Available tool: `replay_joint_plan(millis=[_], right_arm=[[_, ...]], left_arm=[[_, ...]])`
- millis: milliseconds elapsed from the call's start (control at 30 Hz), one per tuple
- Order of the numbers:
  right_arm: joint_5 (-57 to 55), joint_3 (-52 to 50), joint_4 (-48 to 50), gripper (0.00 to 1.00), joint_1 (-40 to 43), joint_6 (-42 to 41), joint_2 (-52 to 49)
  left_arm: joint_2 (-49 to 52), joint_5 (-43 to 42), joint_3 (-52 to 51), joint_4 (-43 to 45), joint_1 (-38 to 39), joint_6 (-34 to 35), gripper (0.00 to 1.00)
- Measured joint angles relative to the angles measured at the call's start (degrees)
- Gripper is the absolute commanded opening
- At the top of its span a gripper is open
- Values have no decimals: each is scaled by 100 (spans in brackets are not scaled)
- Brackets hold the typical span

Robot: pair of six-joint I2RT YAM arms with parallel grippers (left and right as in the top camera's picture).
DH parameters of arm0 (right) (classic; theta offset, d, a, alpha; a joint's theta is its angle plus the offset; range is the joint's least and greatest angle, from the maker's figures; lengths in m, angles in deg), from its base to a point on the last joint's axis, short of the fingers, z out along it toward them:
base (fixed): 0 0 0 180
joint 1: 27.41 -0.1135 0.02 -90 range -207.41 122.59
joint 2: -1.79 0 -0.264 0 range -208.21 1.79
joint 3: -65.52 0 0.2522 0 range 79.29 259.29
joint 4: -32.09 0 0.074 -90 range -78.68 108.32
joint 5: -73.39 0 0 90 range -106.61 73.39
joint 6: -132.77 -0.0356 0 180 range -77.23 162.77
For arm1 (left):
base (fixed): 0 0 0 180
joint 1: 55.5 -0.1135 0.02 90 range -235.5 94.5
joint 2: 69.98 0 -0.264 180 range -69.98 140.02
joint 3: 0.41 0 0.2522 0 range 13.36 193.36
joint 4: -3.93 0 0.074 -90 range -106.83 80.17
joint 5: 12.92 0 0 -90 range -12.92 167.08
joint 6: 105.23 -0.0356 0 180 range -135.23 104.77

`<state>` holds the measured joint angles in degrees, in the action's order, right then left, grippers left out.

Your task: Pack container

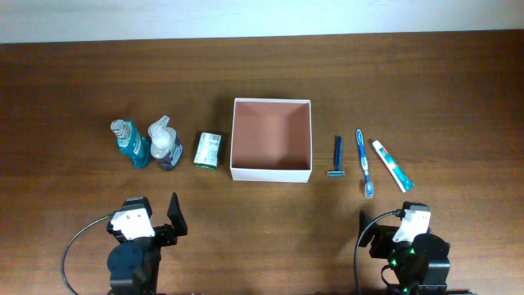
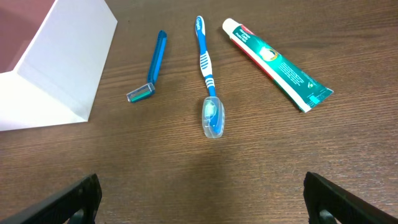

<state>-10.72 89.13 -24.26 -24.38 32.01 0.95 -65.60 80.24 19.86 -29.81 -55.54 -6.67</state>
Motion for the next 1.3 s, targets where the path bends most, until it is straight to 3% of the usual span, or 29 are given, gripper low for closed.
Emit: replay_joint_plan(millis=[867,1100,1300], right_arm=[[0,0,2,99,0,-2,0],[0,-2,-4,99,0,-2,0],[0,-2,-2,99,0,0,4]], left_arm=[[105,-195,116,-46,0,0,100],[1475,-74,1792,-466,0,0,99],[4068,221,4500,-1895,-186,2,100]])
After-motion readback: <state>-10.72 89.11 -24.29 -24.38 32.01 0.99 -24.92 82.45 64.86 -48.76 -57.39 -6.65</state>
